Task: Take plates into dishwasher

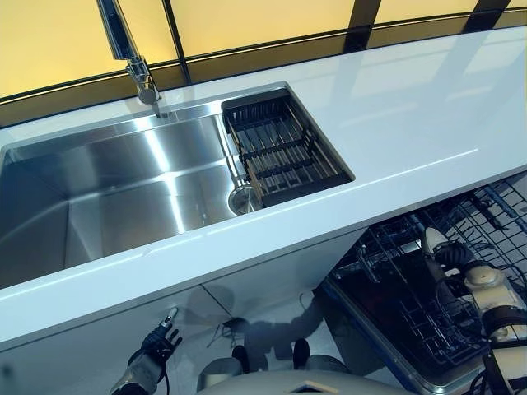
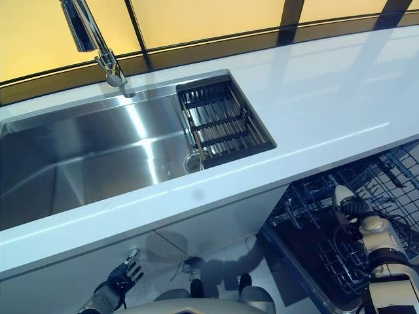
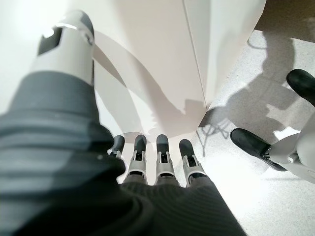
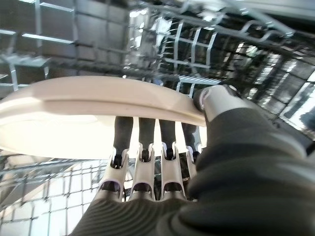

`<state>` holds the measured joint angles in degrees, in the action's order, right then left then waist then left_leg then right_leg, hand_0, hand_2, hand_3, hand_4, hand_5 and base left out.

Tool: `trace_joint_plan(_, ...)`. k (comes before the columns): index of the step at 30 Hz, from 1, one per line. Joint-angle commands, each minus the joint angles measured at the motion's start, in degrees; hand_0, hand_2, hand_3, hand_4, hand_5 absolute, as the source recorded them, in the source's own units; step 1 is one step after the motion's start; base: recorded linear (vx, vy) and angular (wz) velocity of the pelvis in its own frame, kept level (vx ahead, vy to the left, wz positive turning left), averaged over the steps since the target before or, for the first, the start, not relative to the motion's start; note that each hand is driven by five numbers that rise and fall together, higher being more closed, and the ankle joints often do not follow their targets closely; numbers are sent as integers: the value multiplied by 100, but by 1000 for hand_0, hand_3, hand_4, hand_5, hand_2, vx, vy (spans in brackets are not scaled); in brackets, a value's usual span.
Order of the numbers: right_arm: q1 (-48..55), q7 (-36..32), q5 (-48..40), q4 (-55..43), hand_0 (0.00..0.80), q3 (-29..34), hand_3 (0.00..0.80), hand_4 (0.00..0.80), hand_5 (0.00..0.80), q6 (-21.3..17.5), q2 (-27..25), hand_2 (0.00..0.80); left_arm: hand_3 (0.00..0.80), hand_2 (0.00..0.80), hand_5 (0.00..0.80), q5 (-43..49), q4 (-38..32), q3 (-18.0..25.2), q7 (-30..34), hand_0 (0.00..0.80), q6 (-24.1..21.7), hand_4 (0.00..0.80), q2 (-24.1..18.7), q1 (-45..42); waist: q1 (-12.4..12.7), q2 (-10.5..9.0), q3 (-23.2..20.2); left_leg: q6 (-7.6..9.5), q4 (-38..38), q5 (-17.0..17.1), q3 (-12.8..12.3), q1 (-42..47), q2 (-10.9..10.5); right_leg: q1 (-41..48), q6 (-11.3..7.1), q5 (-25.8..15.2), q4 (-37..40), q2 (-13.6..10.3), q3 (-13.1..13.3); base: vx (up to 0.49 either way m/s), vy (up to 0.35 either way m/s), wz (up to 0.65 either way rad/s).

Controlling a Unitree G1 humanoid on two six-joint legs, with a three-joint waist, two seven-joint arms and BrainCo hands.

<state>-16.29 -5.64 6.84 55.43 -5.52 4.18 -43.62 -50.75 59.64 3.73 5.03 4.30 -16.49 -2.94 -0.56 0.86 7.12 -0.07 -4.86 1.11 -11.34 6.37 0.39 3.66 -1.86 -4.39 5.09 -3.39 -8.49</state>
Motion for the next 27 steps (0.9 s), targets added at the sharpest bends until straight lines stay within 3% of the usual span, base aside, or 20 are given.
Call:
trace_joint_plan(1, -516, 33, 177, 464, 800, -246, 800, 800, 800, 119, -361, 800, 0, 0, 0, -93, -61, -26, 88, 0, -142, 0, -130, 251, 102, -85, -96, 2, 172, -420, 182, -81, -117, -136, -451, 332, -383, -154, -23, 0, 0, 0)
trace_joint_plan(24, -79, 217, 231, 181, 800, 238, 800, 800, 800, 338, -1169, 800, 0, 0, 0, -159, -129, -7, 81, 0, -101, 0, -235, 236, 40, -331, -124, 15, 124, -439, 171, -13, -61, -61, -432, 372, -345, -38, 74, 0, 0, 0)
trace_joint_plan(25, -71, 273, 201, 114, 693, 257, 693, 693, 693, 396, -1168, 693, 0, 0, 0, -171, -136, 0, 74, 0, -97, 0, -239, 231, 36, -329, -124, 16, 122, -438, 178, -12, -61, -58, -429, 375, -343, -34, 78, 0, 0, 0)
trace_joint_plan(26, -72, 337, 215, 41, 0, 268, 0, 0, 0, 445, -1150, 0, 0, 0, 0, -182, -135, 5, 69, 0, -99, 0, -239, 223, 33, -323, -126, 17, 113, -438, 187, -5, -61, -55, -427, 378, -341, -30, 80, 0, 0, 0)
trace_joint_plan(27, -73, 349, 197, 17, 0, 275, 0, 0, 0, 447, -1143, 0, 0, 0, 0, -189, -130, 10, 73, 0, -99, 0, -240, 218, 32, -319, -128, 16, 109, -437, 191, -4, -61, -54, -426, 380, -339, -28, 81, 0, 0, 0)
